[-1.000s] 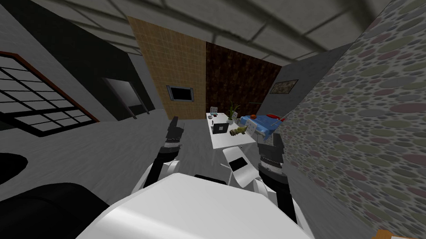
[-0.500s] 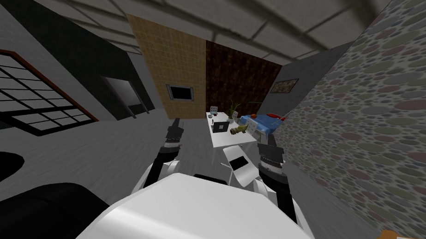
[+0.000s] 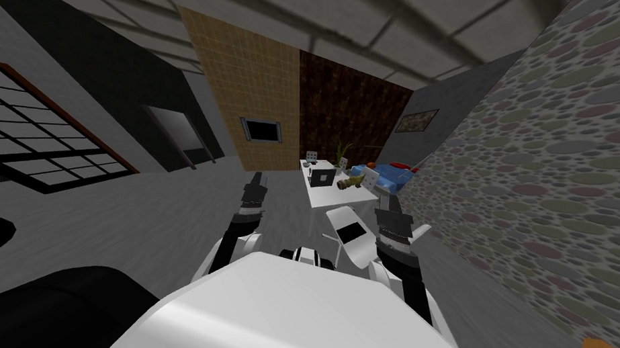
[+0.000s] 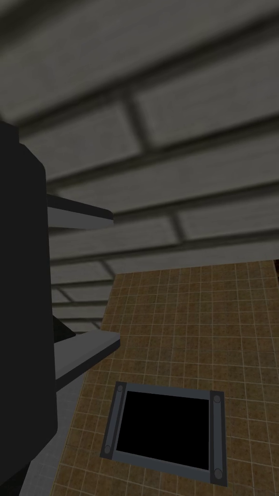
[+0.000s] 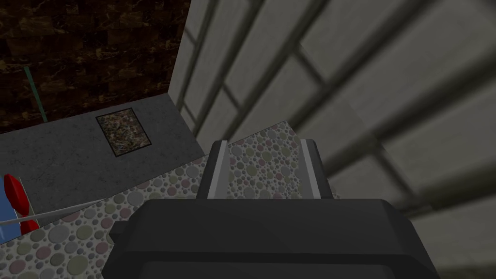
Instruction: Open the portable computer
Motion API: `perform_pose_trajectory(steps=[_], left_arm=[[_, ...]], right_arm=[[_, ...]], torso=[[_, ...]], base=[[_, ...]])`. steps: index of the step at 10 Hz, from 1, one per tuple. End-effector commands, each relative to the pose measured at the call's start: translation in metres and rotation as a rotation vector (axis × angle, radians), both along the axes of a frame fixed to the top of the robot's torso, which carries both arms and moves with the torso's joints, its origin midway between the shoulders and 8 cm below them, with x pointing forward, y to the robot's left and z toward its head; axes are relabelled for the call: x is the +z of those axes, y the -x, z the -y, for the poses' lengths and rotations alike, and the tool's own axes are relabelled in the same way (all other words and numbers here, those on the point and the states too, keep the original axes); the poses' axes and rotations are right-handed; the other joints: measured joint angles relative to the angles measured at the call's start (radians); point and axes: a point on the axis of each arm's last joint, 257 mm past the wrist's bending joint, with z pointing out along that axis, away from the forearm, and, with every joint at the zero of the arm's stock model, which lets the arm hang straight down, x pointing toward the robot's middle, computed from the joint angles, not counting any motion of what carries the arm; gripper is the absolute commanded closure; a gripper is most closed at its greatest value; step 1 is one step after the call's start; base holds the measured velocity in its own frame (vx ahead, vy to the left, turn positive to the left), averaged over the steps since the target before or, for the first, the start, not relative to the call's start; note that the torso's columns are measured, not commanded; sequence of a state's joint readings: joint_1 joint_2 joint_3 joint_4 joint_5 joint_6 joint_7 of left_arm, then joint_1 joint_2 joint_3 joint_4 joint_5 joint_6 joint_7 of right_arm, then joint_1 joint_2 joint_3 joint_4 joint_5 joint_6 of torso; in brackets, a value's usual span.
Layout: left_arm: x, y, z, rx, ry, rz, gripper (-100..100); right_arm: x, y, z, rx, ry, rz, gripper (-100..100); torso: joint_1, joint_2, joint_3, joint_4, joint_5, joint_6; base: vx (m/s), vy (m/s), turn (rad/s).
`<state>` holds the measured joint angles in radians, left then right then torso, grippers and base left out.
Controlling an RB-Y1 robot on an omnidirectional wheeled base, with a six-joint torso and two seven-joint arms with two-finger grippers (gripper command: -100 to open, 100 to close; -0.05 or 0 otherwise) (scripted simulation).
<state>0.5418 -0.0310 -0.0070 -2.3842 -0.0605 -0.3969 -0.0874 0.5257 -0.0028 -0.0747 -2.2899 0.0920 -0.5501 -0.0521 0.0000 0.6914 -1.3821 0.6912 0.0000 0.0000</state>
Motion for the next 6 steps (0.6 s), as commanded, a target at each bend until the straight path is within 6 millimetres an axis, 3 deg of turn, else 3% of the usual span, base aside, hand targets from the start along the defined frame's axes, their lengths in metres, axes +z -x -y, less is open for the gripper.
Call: perform_pose_trajectory(steps=[1, 6], left_arm=[[0.000, 0.000, 0.000, 0.000, 0.000, -0.001, 0], [0.000, 0.000, 0.000, 0.000, 0.000, -0.001, 0]], right_arm=[[-0.005, -0.005, -0.008, 0.005, 0.089, -0.030, -100], [-0.028, -0.023, -0.020, -0.061, 0.358, -0.123, -100]], torso=[[0.001, 0.033, -0.069, 0.033, 0.000, 0.000], [0.001, 0.046, -0.094, 0.047, 0.000, 0.000]], base=[[0.021, 0.066, -0.037], [0.048, 0.126, -0.059]])
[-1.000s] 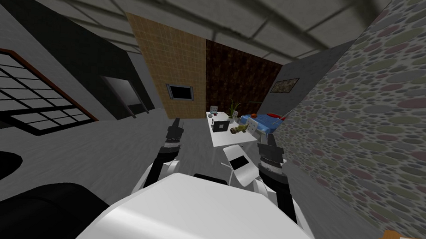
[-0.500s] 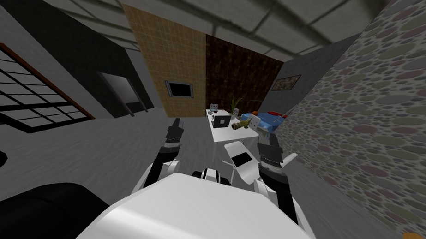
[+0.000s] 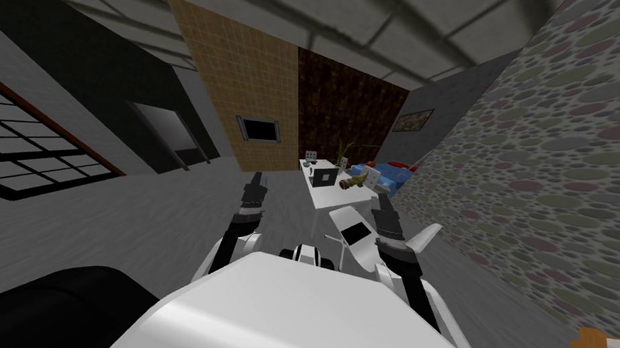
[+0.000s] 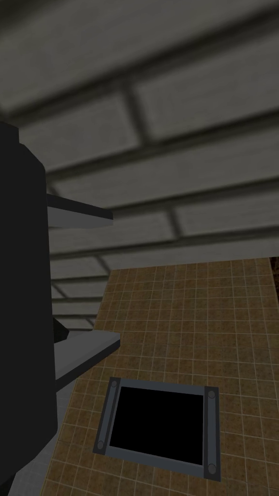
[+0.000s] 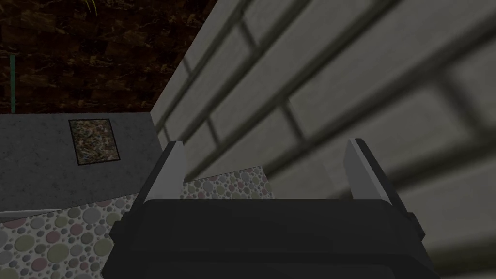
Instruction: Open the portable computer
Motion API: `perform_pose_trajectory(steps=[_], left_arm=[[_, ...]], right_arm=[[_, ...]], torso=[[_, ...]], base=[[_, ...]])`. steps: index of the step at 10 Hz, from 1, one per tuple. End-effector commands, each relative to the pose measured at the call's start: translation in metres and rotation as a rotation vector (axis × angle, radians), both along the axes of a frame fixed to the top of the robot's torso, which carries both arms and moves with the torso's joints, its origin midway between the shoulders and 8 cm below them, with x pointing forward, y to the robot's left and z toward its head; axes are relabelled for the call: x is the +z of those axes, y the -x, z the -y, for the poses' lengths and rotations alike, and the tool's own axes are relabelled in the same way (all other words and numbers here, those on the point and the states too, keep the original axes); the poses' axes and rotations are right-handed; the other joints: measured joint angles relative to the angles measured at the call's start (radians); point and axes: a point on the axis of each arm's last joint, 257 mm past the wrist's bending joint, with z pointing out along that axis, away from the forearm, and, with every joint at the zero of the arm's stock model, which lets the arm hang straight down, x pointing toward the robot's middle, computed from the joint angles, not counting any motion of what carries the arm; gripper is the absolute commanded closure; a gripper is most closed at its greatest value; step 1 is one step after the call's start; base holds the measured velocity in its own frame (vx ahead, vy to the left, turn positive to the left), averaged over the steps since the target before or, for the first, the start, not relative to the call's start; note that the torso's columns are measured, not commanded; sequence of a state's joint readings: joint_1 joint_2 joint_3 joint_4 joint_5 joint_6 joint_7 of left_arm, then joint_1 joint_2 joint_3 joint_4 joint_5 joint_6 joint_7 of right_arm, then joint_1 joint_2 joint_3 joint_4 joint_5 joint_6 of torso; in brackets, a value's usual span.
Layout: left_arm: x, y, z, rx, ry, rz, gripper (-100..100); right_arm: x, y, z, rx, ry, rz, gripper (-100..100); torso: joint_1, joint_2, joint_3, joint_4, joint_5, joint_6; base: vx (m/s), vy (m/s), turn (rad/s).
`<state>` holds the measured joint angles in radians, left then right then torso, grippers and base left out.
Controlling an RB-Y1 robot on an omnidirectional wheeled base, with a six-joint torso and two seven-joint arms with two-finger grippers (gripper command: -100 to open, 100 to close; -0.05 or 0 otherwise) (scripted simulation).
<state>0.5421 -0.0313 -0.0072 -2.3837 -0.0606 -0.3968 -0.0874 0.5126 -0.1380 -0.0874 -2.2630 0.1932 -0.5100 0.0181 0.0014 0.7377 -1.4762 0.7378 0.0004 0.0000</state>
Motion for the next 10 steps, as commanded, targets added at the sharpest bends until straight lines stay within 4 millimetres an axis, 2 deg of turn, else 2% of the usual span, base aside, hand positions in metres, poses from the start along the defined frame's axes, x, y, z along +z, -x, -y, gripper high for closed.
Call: perform_pose_trajectory(steps=[1, 10], left_arm=[[0.000, 0.000, 0.000, 0.000, 0.000, 0.000, 0], [0.000, 0.000, 0.000, 0.000, 0.000, 0.000, 0]], right_arm=[[-0.016, -0.009, -0.003, -0.056, 0.163, -0.048, -100], [-0.058, -0.034, 0.003, -0.247, 0.591, -0.147, -100]], torso=[[0.001, 0.000, 0.000, 0.000, 0.000, 0.000], [-0.002, 0.000, 0.000, 0.000, 0.000, 0.000]], base=[[0.059, 0.170, -0.087], [0.046, 0.149, -0.058]])
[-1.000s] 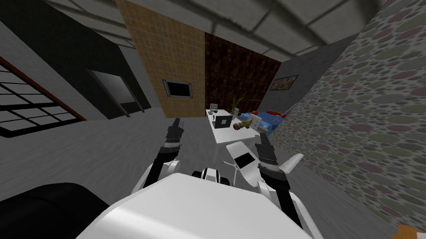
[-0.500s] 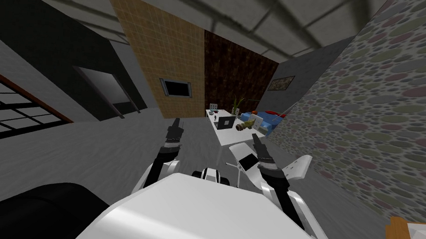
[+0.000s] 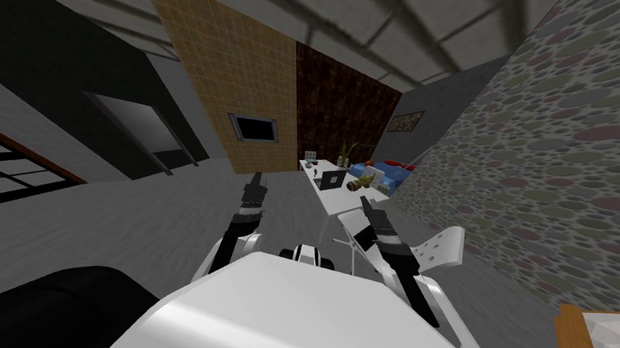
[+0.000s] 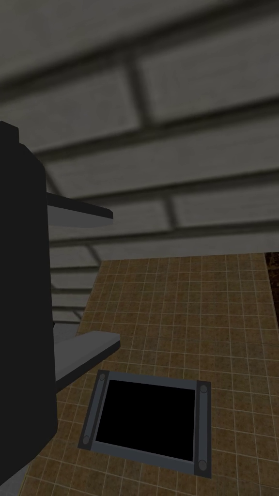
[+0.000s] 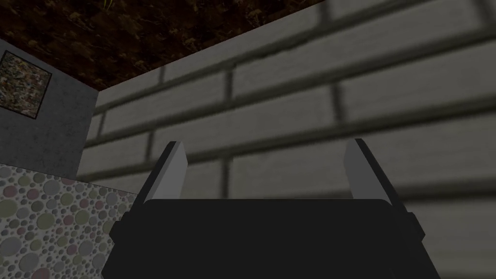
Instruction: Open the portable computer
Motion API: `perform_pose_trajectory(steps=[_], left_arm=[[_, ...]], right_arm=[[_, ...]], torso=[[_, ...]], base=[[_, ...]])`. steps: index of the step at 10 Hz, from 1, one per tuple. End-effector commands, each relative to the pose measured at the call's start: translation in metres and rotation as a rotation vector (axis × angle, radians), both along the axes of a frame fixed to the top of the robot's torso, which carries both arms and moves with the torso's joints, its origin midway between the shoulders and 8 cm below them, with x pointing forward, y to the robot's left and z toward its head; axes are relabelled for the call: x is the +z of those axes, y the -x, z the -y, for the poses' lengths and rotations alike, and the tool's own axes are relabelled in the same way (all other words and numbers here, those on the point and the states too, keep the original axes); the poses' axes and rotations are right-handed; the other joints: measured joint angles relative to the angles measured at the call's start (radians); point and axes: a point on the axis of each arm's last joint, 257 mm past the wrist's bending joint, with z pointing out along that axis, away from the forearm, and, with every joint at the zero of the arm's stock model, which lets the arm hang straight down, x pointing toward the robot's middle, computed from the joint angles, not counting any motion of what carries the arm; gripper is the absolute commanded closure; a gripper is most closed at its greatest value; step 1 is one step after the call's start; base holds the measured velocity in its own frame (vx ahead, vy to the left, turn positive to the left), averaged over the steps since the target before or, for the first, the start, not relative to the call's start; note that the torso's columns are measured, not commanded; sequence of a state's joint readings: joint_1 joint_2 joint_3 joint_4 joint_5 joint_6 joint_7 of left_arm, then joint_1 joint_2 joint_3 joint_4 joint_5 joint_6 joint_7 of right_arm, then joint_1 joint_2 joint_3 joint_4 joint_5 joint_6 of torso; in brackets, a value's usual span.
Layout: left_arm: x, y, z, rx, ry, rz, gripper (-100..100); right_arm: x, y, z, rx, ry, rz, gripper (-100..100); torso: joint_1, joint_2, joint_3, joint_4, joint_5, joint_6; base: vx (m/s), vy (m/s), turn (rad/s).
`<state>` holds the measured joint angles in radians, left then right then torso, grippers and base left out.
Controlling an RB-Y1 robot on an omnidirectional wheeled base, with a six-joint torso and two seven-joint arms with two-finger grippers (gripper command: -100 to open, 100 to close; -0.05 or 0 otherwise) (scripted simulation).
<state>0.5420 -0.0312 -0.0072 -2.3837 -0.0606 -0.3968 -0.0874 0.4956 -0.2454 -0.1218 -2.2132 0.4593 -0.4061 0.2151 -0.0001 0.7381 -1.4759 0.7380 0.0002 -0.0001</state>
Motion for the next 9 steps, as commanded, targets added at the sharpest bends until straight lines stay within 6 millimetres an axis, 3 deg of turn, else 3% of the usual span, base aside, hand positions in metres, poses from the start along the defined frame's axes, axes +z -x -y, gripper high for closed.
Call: perform_pose_trajectory(steps=[1, 5, 9], left_arm=[[0.000, 0.000, 0.000, 0.000, 0.000, 0.000, 0], [0.000, 0.000, 0.000, 0.000, 0.000, 0.000, 0], [0.000, 0.000, 0.000, 0.000, 0.000, 0.000, 0]], right_arm=[[-0.016, -0.008, 0.008, -0.070, 0.151, -0.027, -100], [-0.029, -0.015, 0.015, -0.133, 0.304, -0.051, -100], [-0.050, -0.024, 0.034, -0.233, 0.566, -0.085, -100]], torso=[[0.000, -0.002, -0.001, 0.000, 0.000, 0.000], [0.002, -0.001, -0.001, 0.000, 0.000, 0.000], [0.003, -0.002, -0.001, 0.000, 0.001, 0.000]], base=[[0.065, 0.189, -0.075], [0.049, 0.142, -0.048], [0.077, 0.171, -0.052]])
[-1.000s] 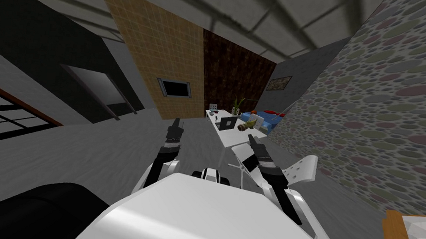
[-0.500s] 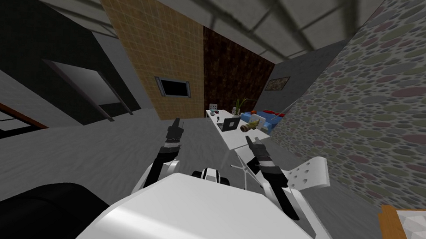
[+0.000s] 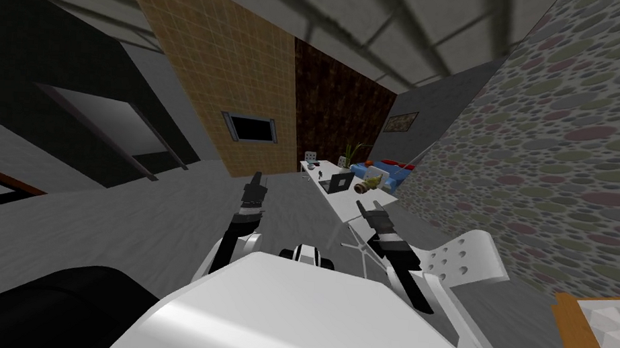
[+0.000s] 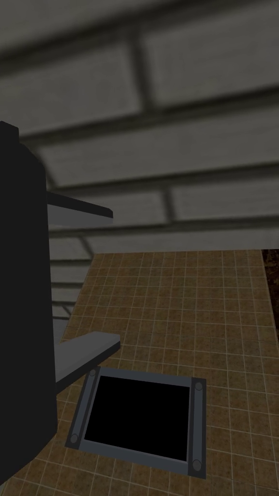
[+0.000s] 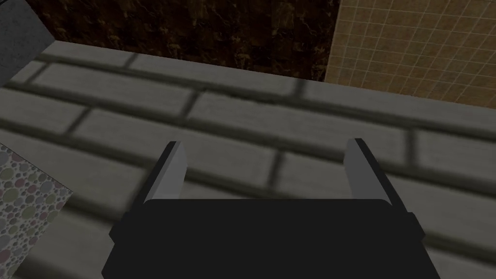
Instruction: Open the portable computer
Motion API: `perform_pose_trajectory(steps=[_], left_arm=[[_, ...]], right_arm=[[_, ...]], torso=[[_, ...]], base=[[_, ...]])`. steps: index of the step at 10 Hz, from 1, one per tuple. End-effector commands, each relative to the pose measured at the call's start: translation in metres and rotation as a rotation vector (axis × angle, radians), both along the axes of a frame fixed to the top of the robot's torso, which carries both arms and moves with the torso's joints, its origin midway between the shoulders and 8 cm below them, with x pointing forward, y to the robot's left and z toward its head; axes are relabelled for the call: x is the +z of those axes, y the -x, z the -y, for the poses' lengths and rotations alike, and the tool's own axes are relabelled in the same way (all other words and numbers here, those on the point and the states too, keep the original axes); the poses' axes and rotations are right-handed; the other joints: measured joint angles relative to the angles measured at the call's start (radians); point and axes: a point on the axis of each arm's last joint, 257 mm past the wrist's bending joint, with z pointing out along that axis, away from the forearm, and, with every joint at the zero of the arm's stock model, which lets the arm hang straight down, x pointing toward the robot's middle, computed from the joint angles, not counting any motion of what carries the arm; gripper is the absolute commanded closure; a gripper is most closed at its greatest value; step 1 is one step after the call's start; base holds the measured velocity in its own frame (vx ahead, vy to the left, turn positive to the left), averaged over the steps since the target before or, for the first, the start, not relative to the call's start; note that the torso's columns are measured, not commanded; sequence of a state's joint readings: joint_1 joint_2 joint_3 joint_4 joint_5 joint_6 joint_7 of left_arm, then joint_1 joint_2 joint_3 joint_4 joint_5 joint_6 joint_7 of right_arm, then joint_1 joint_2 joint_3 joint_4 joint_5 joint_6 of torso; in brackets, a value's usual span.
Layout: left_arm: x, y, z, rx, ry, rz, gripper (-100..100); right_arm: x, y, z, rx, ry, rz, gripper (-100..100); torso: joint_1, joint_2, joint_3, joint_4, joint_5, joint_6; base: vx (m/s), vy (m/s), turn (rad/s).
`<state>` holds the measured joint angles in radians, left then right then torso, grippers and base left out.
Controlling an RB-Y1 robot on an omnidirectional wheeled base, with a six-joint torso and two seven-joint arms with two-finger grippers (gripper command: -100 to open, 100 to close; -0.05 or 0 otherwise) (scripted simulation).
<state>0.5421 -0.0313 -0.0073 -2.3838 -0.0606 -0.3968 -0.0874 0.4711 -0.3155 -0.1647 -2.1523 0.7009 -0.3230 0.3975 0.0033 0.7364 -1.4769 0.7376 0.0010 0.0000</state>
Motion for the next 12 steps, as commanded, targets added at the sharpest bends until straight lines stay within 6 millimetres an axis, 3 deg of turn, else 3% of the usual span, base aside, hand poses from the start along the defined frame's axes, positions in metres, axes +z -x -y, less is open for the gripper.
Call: perform_pose_trajectory(steps=[1, 12], left_arm=[[0.000, 0.000, 0.000, 0.000, 0.000, 0.000, 0], [0.000, 0.000, 0.000, 0.000, 0.000, 0.000, 0]], right_arm=[[-0.014, -0.004, 0.014, -0.058, 0.168, -0.023, -100], [-0.046, -0.012, 0.077, -0.156, 0.741, -0.100, -100]], torso=[[-0.002, -0.001, -0.001, 0.000, 0.000, 0.000], [-0.003, 0.003, 0.002, 0.001, -0.001, 0.000]], base=[[0.141, 0.166, -0.040], [0.177, 0.144, -0.019]])
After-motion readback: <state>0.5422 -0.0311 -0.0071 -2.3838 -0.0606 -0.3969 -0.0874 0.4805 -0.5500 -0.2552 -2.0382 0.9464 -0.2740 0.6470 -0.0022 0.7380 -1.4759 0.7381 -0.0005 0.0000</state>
